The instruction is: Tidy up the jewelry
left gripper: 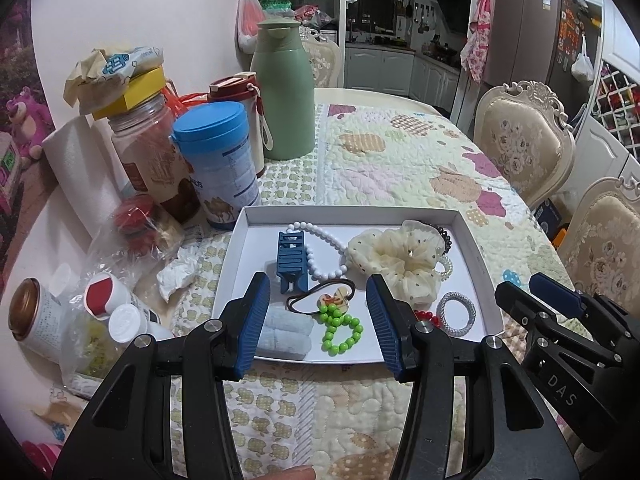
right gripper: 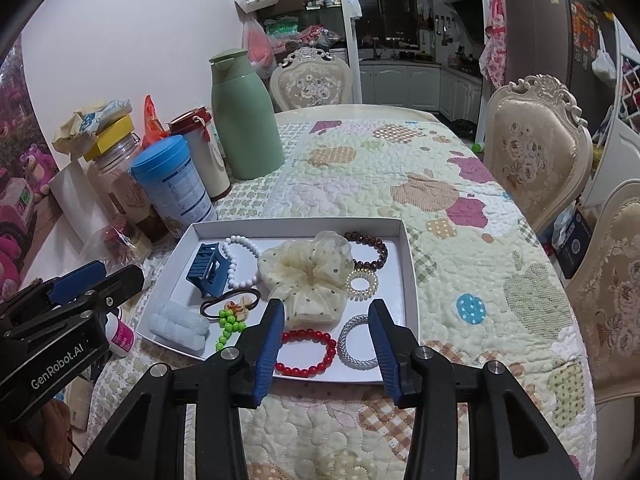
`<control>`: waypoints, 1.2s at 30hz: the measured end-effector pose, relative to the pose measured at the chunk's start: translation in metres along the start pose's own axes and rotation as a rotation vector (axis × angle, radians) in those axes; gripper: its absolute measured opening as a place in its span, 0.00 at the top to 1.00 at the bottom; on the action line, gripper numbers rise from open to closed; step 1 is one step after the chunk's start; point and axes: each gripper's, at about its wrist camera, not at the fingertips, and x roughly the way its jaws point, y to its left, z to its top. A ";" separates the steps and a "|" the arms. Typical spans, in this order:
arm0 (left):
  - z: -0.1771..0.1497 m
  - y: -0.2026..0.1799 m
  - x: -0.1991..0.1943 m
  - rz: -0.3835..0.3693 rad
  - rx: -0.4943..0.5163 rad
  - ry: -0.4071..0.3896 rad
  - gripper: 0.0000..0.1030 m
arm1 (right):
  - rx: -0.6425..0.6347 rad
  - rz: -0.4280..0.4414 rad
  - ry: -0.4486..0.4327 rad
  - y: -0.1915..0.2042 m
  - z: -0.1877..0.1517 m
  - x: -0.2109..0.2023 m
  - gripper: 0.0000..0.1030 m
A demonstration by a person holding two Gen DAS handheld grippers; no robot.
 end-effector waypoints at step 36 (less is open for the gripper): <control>-0.002 -0.001 -0.023 0.007 -0.008 -0.033 0.52 | -0.019 -0.002 -0.036 0.009 0.001 -0.029 0.54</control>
